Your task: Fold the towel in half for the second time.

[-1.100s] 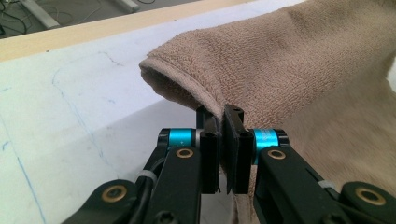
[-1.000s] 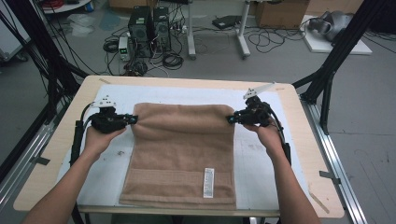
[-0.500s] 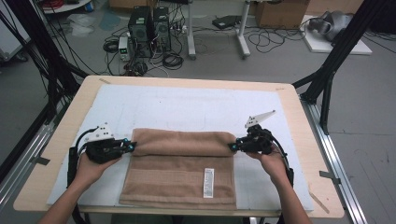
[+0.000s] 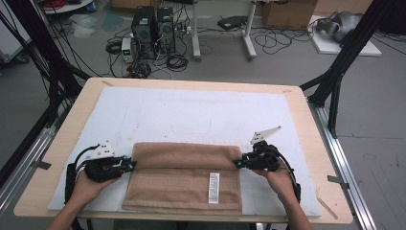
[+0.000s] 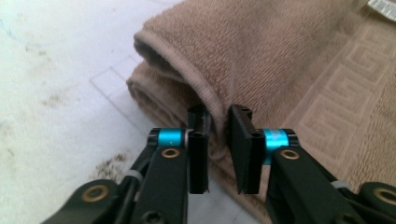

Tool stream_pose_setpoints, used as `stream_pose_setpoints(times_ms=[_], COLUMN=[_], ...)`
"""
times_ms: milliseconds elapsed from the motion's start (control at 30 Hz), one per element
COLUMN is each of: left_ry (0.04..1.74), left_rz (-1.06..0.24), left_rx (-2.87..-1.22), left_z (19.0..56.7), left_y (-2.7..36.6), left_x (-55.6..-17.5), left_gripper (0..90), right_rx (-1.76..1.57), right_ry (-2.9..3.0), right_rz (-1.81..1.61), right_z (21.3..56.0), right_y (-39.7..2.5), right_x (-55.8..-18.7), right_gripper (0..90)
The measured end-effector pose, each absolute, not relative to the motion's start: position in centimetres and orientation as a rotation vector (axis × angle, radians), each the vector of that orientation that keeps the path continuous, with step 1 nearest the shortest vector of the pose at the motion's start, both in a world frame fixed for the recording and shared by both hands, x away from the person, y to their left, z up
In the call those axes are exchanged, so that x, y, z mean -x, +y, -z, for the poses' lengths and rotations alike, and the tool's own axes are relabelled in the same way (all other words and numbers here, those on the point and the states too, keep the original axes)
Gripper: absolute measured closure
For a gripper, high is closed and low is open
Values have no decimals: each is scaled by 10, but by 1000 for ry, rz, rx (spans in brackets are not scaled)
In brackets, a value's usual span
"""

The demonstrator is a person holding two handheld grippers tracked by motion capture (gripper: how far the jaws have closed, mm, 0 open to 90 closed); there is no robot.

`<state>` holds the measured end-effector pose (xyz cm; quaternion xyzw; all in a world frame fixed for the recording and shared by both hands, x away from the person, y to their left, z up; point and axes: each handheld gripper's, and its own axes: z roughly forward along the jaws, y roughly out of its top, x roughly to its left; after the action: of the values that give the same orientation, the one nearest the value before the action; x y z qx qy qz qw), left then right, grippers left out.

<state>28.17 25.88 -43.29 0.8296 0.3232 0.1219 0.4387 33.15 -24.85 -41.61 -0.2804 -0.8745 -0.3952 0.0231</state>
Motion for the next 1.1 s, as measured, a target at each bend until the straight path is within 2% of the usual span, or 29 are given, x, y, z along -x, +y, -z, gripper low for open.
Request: stream_pose_setpoints(times_ms=[133, 433, 700, 1100], left_ry=[834, 836, 816, 836], left_rz=[-309, -313, -346, -300], left_rx=[-2064, -2015, -2020, -2048], left_z=[431, 409, 392, 398], left_y=[268, 270, 256, 242], left_x=[-280, -288, -307, -329], left_gripper=[676, 517, 441, 433], right_rx=[888, 932, 968, 1014], right_ry=[-2714, -2740, -2789, -2809], right_rz=[1246, 1292, 1255, 1241], right_z=[409, 388, 382, 380], right_y=[-252, -250, -245, -258], right_x=[-332, -341, -348, -346], right_gripper=[629, 455, 436, 405])
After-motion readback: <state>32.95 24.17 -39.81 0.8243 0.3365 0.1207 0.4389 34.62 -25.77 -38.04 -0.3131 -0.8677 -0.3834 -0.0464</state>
